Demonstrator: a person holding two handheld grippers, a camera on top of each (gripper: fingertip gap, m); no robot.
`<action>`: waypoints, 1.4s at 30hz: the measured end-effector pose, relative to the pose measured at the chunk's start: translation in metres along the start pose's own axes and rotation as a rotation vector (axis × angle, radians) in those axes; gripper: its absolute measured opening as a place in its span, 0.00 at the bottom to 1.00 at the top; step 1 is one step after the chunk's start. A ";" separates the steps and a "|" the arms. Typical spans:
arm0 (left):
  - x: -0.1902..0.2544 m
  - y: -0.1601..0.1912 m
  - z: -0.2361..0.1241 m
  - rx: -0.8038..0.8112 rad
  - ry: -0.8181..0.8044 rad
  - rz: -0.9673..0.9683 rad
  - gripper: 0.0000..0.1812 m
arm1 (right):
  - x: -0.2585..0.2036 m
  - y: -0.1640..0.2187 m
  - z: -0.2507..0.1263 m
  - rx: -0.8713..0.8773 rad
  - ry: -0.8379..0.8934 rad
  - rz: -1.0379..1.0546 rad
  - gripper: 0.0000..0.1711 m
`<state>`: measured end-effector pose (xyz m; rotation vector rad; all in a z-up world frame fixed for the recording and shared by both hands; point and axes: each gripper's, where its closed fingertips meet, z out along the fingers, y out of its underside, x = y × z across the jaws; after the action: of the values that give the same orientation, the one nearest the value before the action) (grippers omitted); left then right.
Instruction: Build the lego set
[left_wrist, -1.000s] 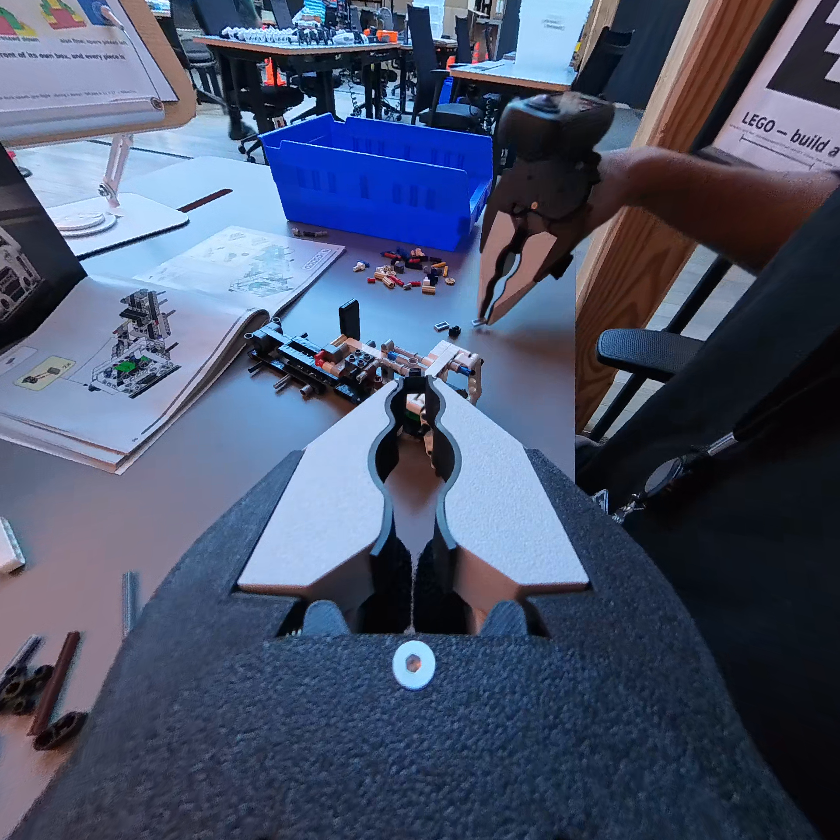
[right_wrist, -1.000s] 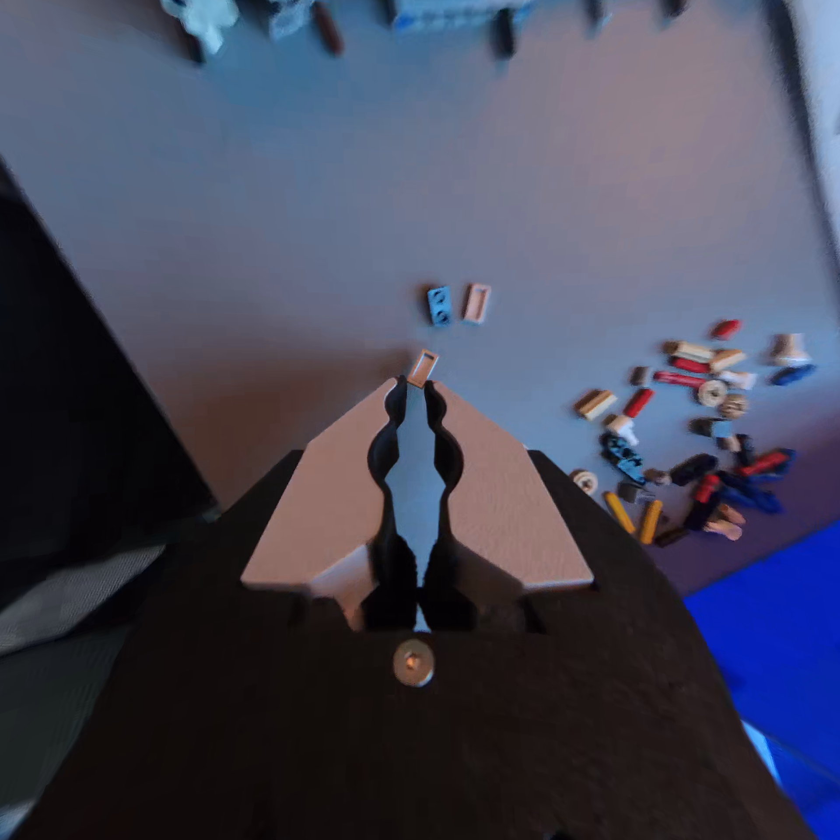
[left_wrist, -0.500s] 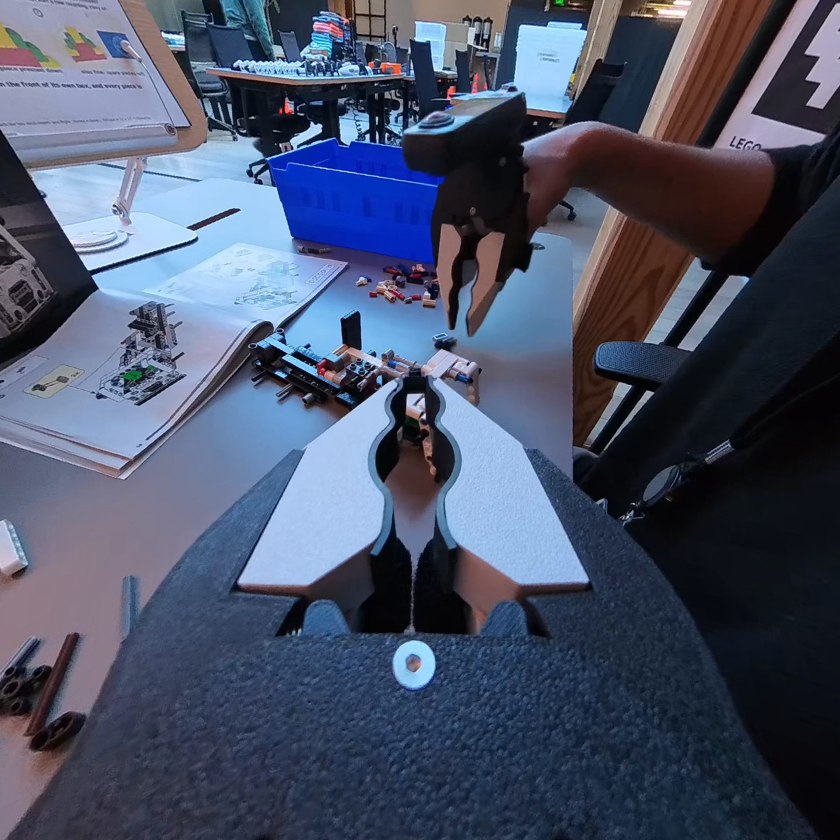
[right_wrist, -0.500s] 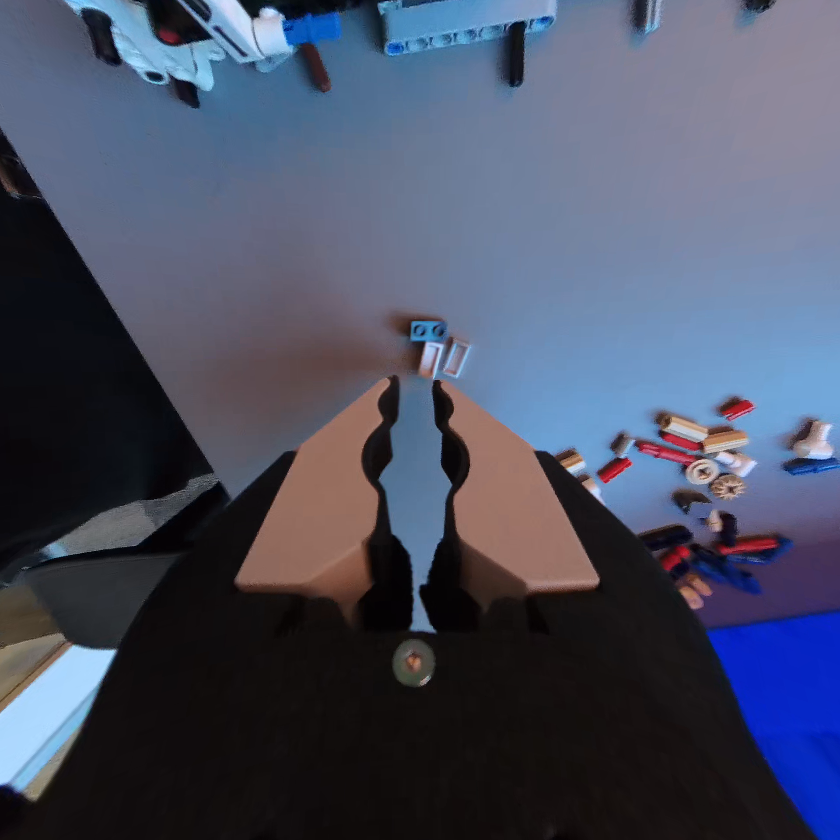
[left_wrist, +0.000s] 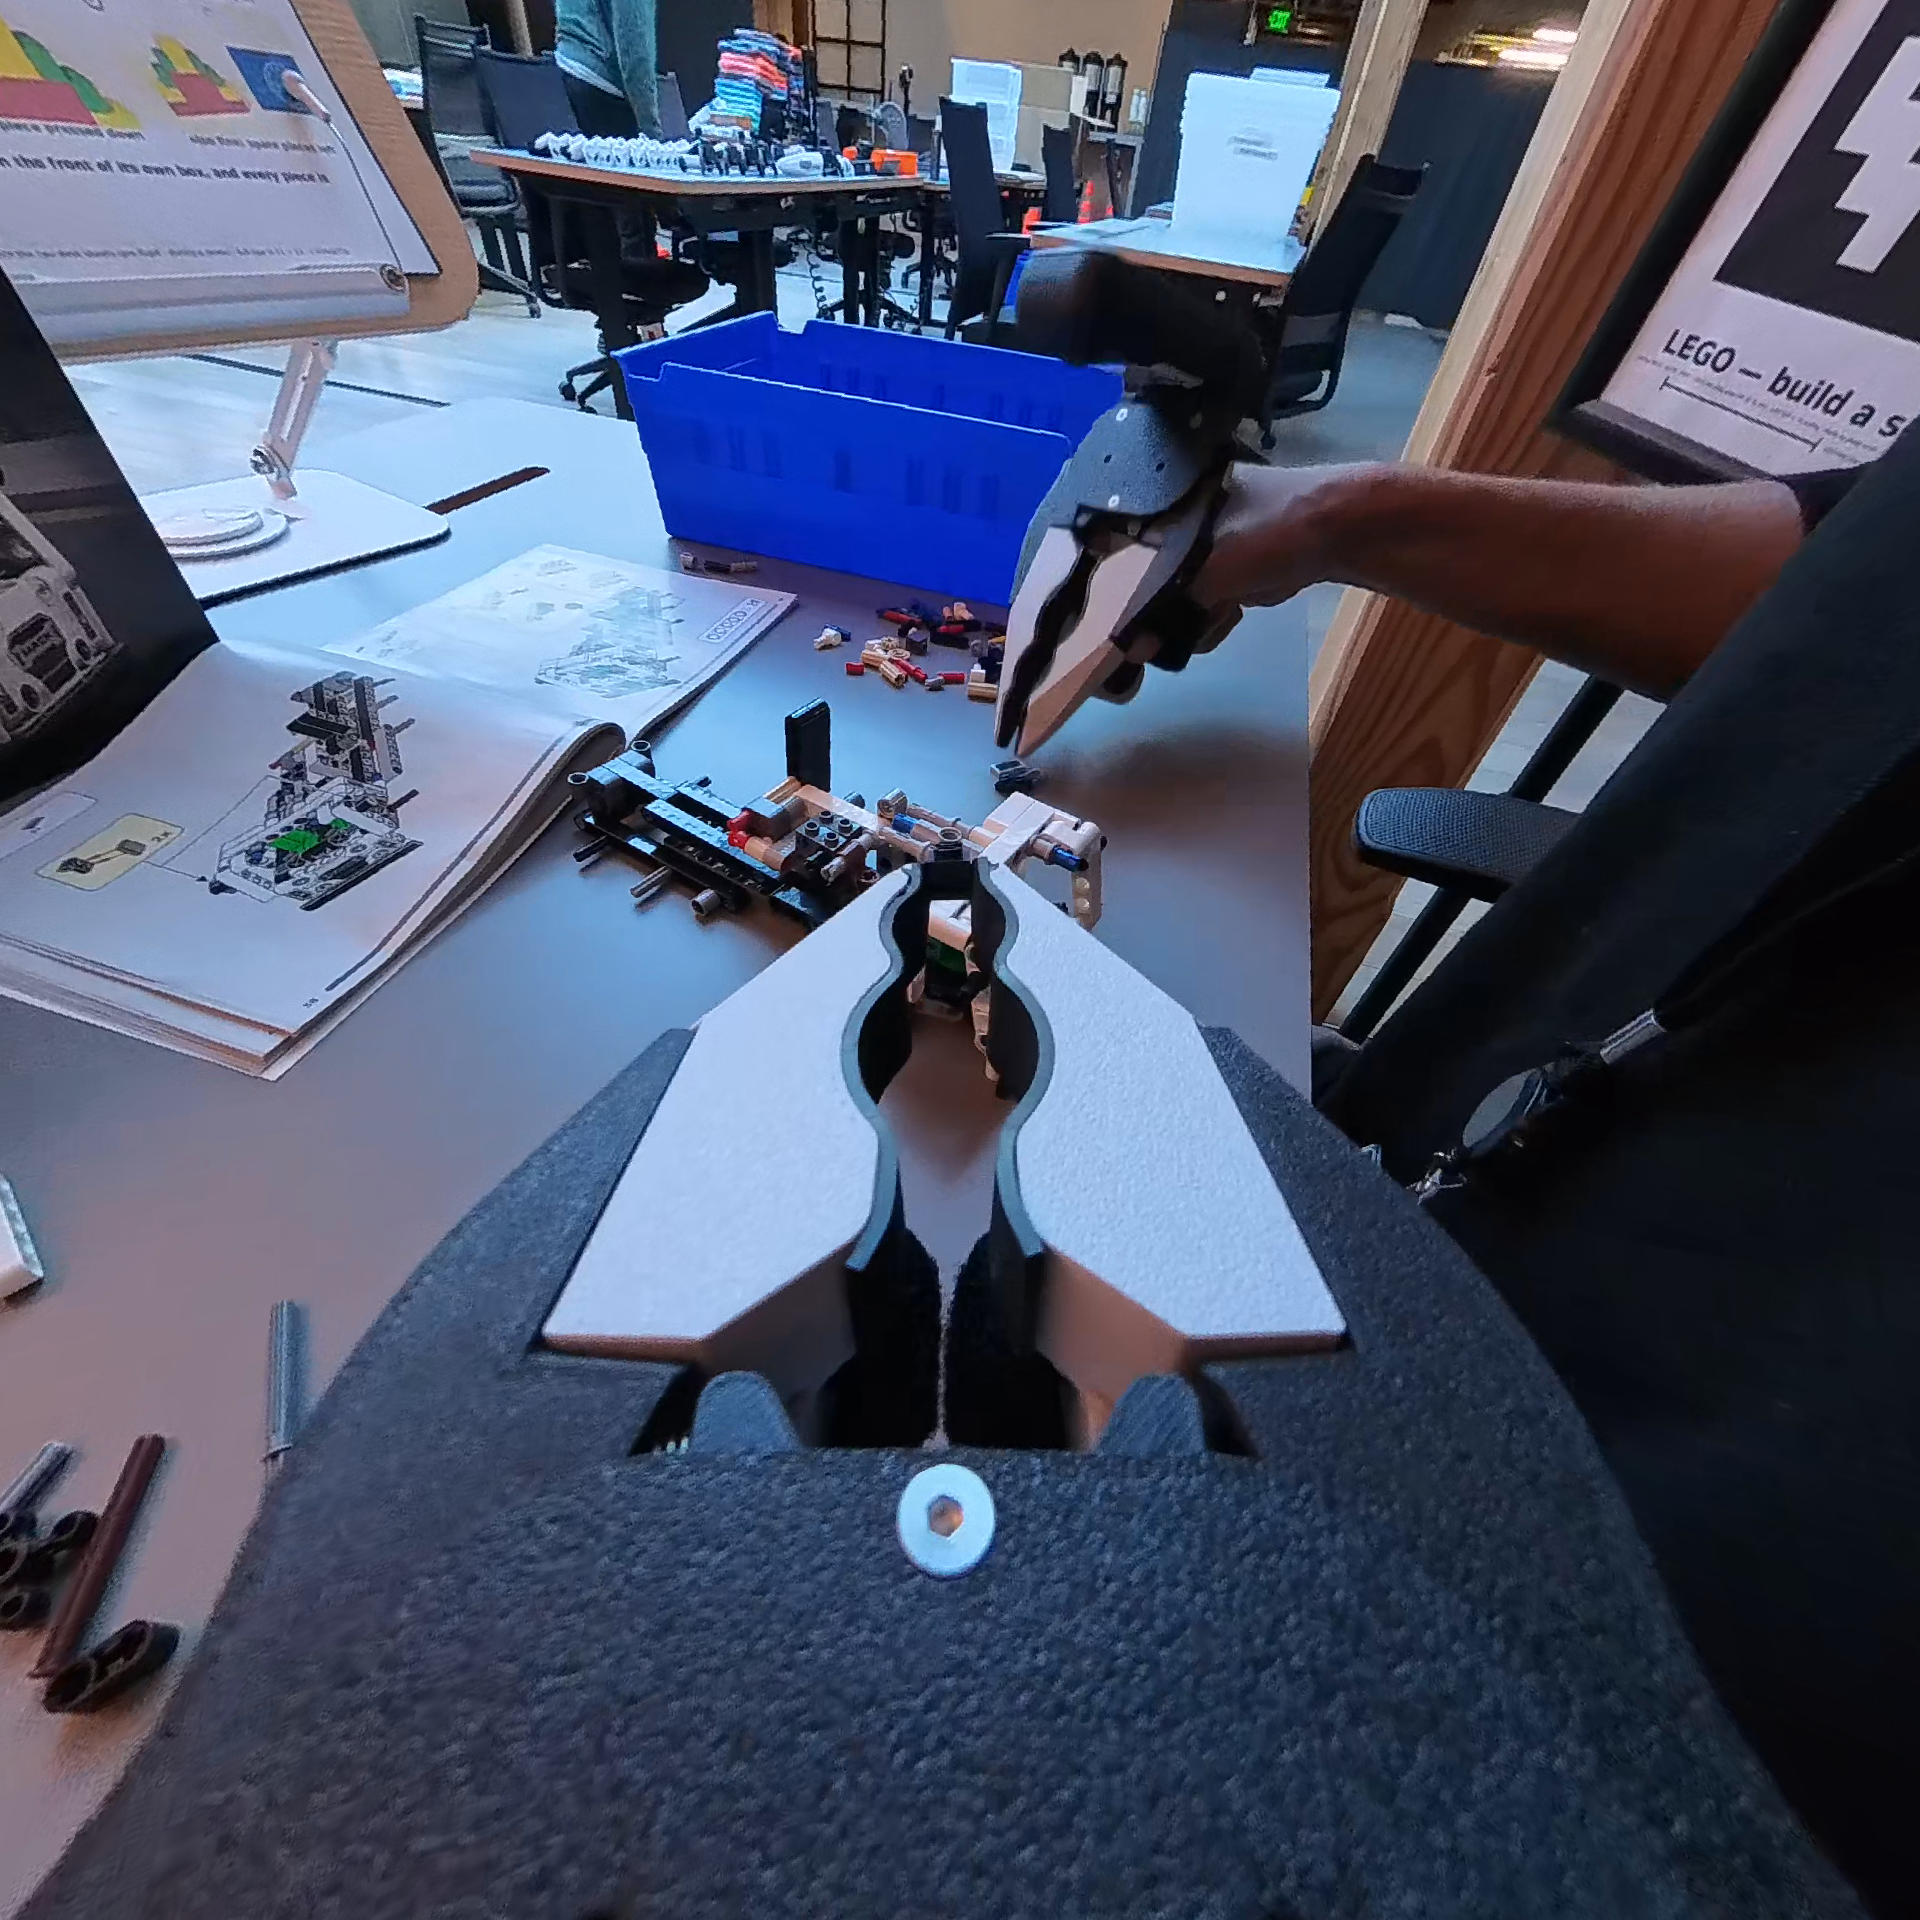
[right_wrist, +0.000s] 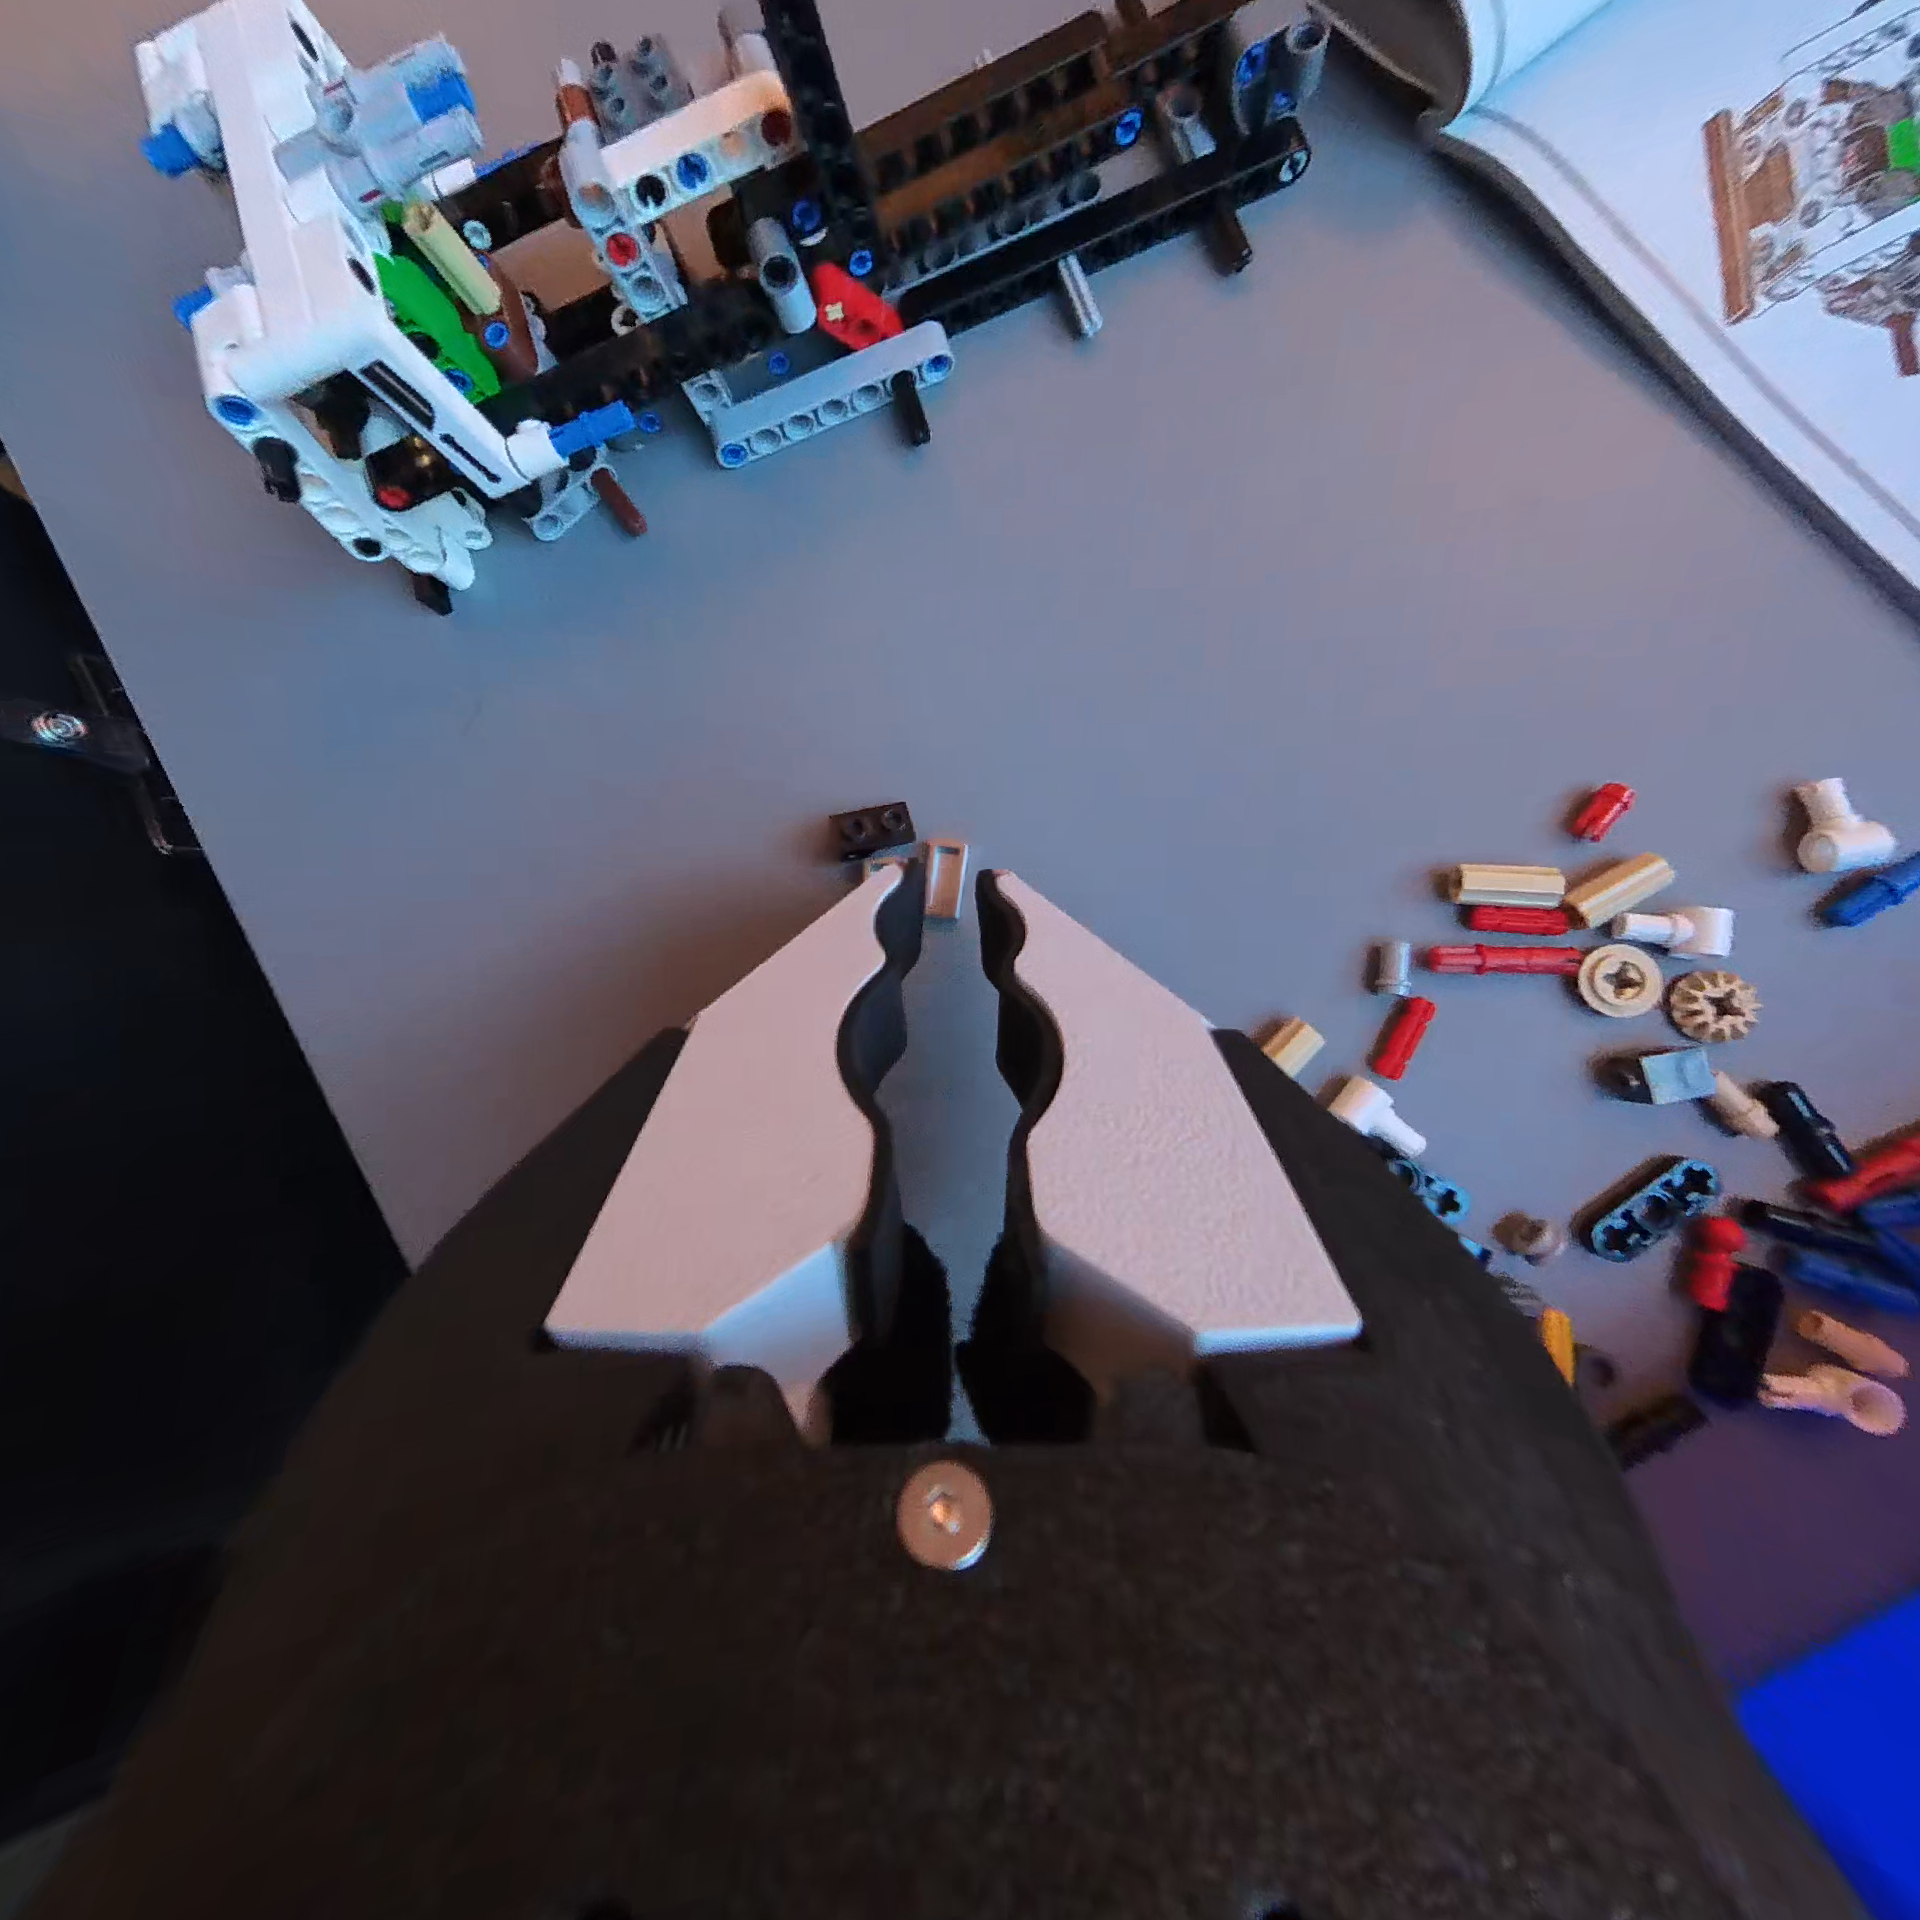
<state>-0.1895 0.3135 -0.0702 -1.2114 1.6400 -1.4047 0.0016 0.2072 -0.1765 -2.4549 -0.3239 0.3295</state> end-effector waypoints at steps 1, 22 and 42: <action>0.000 0.000 0.000 0.001 -0.001 -0.002 0.04 | 0.000 0.002 0.003 -0.013 0.005 -0.002 0.06; -0.007 -0.023 0.027 0.016 -0.008 -0.069 0.04 | -0.012 -0.085 -0.039 0.145 0.597 -0.668 0.01; -0.002 -0.074 0.059 0.133 0.127 -0.178 0.04 | -0.115 -0.204 -0.045 0.374 0.565 -1.347 0.01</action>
<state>-0.1183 0.2935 -0.0109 -1.2375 1.5247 -1.7042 -0.1225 0.3038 0.0024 -1.4114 -1.3499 -0.7754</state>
